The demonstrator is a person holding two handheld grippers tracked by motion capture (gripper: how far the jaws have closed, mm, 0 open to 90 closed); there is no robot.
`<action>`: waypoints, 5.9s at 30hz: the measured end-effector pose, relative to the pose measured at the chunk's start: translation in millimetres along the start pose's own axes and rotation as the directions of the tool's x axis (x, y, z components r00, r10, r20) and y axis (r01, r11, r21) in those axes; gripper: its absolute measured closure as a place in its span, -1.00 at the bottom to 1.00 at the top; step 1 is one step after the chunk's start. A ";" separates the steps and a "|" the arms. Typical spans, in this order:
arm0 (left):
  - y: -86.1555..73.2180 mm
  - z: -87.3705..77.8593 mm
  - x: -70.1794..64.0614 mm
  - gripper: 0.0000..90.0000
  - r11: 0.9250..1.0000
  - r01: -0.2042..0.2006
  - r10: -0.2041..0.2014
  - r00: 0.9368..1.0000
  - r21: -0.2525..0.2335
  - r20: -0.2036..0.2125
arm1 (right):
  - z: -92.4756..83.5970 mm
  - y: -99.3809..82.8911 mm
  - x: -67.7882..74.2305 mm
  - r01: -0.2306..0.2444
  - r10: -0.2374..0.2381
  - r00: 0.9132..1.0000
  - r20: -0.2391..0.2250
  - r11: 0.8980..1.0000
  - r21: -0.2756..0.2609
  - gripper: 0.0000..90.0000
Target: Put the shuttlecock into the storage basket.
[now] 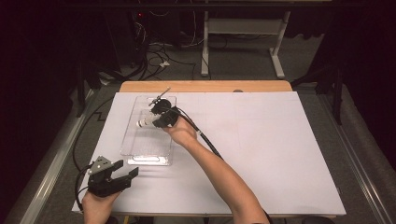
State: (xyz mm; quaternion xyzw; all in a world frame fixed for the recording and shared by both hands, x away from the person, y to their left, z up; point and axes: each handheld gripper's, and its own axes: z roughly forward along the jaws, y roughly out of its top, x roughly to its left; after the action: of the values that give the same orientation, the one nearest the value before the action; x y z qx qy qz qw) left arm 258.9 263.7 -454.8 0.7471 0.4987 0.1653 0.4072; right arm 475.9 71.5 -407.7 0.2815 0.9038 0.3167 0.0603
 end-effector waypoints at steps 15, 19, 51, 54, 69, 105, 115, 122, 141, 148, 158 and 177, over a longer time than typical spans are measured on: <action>0.1 0.4 -0.3 -0.30 1.000 0.001 -0.001 1.000 0.009 0.004 | 9.3 1.5 -0.3 -0.003 0.003 1.000 -0.008 1.000 0.018 0.93; 0.1 0.3 -0.1 -0.30 1.000 0.002 -0.002 1.000 0.008 0.004 | 10.5 2.4 0.0 0.002 -0.002 1.000 -0.015 1.000 0.029 0.83; 0.3 1.3 0.6 -0.29 1.000 0.000 -0.001 1.000 0.012 0.015 | 6.6 -1.2 -10.4 -0.062 0.065 0.997 -0.041 0.995 0.083 0.48; 0.4 1.6 0.1 -0.29 1.000 0.000 0.000 1.000 0.012 0.016 | 6.4 -2.9 -11.7 -0.077 0.080 0.996 -0.038 0.993 0.095 0.50; 0.4 1.7 0.4 -0.29 1.000 -0.001 0.001 1.000 0.014 0.018 | -3.9 -6.5 -16.8 -0.070 0.072 0.997 -0.030 0.994 0.085 0.49; 0.8 2.5 0.2 -0.29 1.000 -0.005 0.004 1.000 0.018 0.017 | -50.8 -21.0 -24.0 -0.094 0.094 0.995 -0.030 0.995 -0.021 0.46; 0.8 2.8 0.3 -0.29 1.000 -0.003 0.003 1.000 0.019 0.014 | -60.4 -30.5 -29.9 -0.099 0.098 0.995 -0.022 0.993 -0.063 0.43; 0.6 2.3 1.0 -0.29 1.000 0.000 0.000 1.000 0.019 0.013 | -67.9 -35.0 -32.8 -0.097 0.096 0.995 -0.014 0.992 -0.082 0.41; 0.3 2.1 1.3 -0.29 1.000 0.004 -0.004 1.000 0.020 0.008 | -80.9 -58.5 -48.2 -0.115 0.116 0.993 0.002 0.988 -0.105 0.41; 0.3 2.3 1.2 -0.29 1.000 0.004 -0.004 1.000 0.021 0.007 | -84.9 -66.3 -53.2 -0.115 0.117 0.993 0.009 0.987 -0.111 0.40; 0.3 2.5 0.8 -0.29 1.000 0.006 -0.007 1.000 0.021 0.006 | -89.8 -79.1 -60.8 -0.122 0.125 0.992 0.023 0.987 -0.109 0.38; 0.4 2.6 0.7 -0.29 1.000 0.008 -0.008 1.000 0.023 0.005 | -98.2 -101.9 -69.0 -0.150 0.159 0.984 0.075 0.982 -0.111 0.25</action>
State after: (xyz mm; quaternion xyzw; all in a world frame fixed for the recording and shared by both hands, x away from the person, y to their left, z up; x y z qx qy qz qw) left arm 261.2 263.1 -456.2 0.7502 0.5023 0.1561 0.4006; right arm 457.3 -84.4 -396.5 0.3602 0.8580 0.3555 0.0880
